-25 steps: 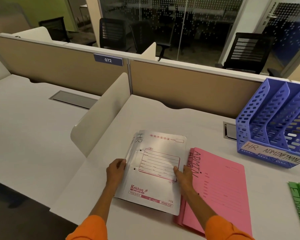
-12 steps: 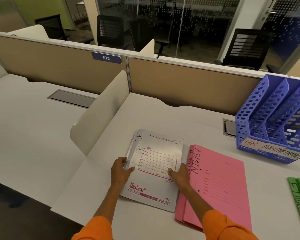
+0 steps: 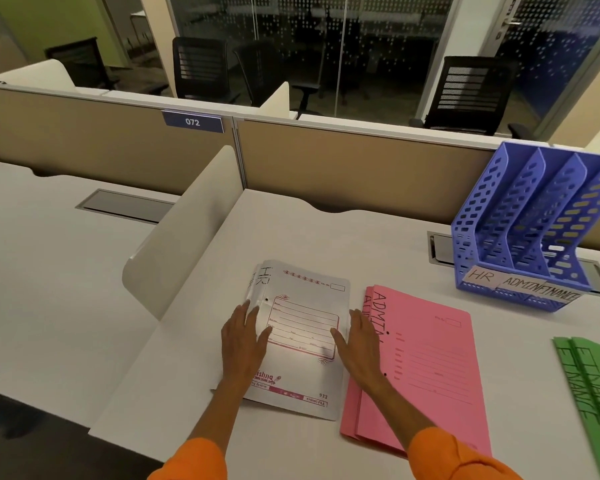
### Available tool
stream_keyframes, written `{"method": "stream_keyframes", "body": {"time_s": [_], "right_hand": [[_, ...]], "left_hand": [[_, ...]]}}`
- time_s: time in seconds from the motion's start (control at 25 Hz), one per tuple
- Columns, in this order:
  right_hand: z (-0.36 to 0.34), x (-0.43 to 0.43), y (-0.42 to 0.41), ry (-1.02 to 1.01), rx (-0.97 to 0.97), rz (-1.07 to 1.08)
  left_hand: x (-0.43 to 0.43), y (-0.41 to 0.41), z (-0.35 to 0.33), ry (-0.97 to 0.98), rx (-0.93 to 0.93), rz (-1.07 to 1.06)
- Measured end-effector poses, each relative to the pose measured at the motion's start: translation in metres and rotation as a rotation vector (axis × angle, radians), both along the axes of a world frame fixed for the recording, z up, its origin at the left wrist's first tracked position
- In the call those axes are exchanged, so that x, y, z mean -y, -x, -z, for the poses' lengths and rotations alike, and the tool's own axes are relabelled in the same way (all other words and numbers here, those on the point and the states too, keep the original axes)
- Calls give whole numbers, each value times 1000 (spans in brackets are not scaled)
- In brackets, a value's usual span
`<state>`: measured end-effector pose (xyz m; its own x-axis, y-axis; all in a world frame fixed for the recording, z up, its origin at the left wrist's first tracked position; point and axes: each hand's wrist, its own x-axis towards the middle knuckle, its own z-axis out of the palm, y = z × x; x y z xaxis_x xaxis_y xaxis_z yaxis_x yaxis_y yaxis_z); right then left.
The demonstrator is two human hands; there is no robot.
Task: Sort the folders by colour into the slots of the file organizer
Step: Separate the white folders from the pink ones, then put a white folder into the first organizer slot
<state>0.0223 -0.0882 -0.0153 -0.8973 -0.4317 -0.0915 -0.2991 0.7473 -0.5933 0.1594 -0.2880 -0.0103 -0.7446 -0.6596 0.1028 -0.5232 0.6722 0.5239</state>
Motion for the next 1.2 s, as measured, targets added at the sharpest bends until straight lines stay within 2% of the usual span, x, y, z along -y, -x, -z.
{"method": "stream_keyframes", "body": {"time_s": [0.28, 0.68, 1.2], "right_hand": [[0, -28, 3, -87, -100, -35], [-6, -91, 19, -119, -85, 72], [-10, -205, 38, -123, -78, 192]], "left_hand": [[-27, 14, 1, 60, 56, 146], [-73, 44, 12, 12, 59, 223], [-168, 83, 5, 60, 111, 326]]}}
